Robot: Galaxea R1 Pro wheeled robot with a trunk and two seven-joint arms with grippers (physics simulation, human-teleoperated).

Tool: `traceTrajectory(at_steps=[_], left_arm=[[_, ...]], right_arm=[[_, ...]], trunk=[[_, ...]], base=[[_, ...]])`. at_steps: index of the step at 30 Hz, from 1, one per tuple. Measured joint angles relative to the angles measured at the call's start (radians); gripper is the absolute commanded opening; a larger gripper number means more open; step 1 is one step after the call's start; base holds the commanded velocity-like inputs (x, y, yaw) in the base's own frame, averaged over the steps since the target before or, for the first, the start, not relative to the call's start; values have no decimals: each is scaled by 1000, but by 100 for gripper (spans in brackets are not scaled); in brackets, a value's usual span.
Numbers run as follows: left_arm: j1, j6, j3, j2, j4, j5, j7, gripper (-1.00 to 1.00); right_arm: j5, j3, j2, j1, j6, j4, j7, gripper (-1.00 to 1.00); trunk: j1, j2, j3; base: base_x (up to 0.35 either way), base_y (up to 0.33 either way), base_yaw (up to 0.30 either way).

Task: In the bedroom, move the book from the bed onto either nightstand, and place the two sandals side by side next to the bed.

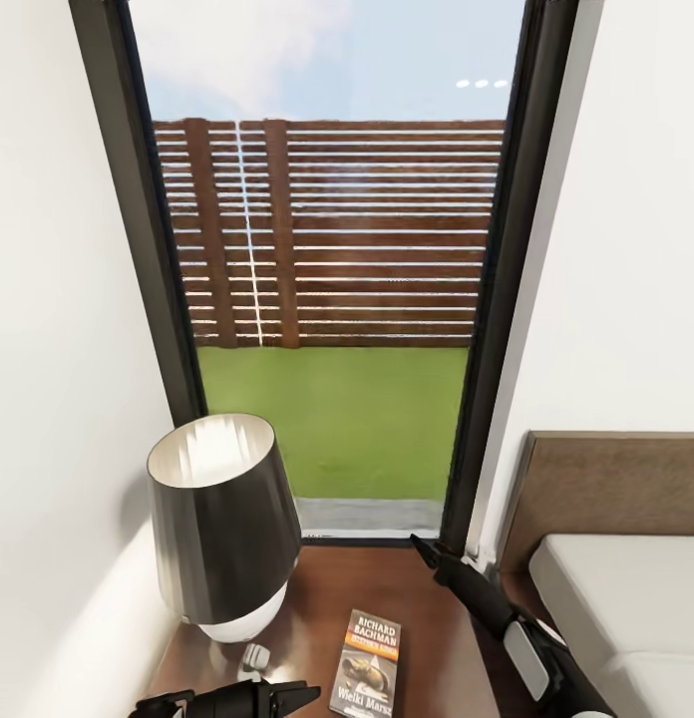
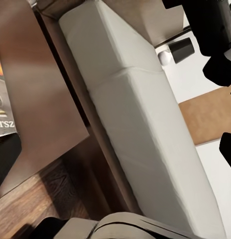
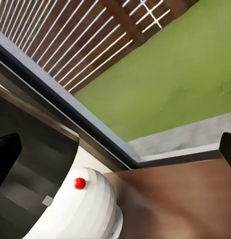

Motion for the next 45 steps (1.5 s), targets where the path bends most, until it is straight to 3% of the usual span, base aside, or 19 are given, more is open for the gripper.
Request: traceTrajectory(at_steps=[3,6,10,11,14,17,21,26,34,45], left_arm=[[0,0,0,1,0,0,0,100],[0,-1,0,2,0,-1,0,100],[0,-3,-1,3,0,-2,-1,100],[0,-3,-1,5,0,-3,-2,100],[0,-4,-3,6,0,-4,-4,100],[0,-4,-4,6,0,-5,-5,100],[1,-4,-4,6,0,-5,-7,100],[1,-4,-4,6,0,-5,-5,100],[2,-5,-4,4,15,-6,-3,100],[2,-5,-4,5,17,-5,-2,100]], right_arm=[[2,0,-3,0,5,3,1,100],[3,-1,-26,2,9,14,2,100],[4,0,-141,5,11,125,12,100],[4,1,-190,5,11,181,75,100],[2,2,-220,6,11,207,170,100],[3,1,-231,6,10,245,232,100],[7,-2,-237,6,10,311,257,100],[8,-3,-241,6,10,334,263,100],[8,-3,-273,5,10,339,263,100],[6,-3,-275,6,8,339,261,100]], trunk=[[-11,21,9],[-23,42,19],[-38,70,31],[-42,77,34],[-54,98,44],[-65,119,53],[-81,147,66],[-100,182,81],[-130,238,107],[-173,315,141]], base=[[0,0,0],[0,0,0],[0,0,0],[0,0,0],[0,0,0],[0,0,0],[0,0,0],[0,0,0],[0,0,0],[0,0,0]])
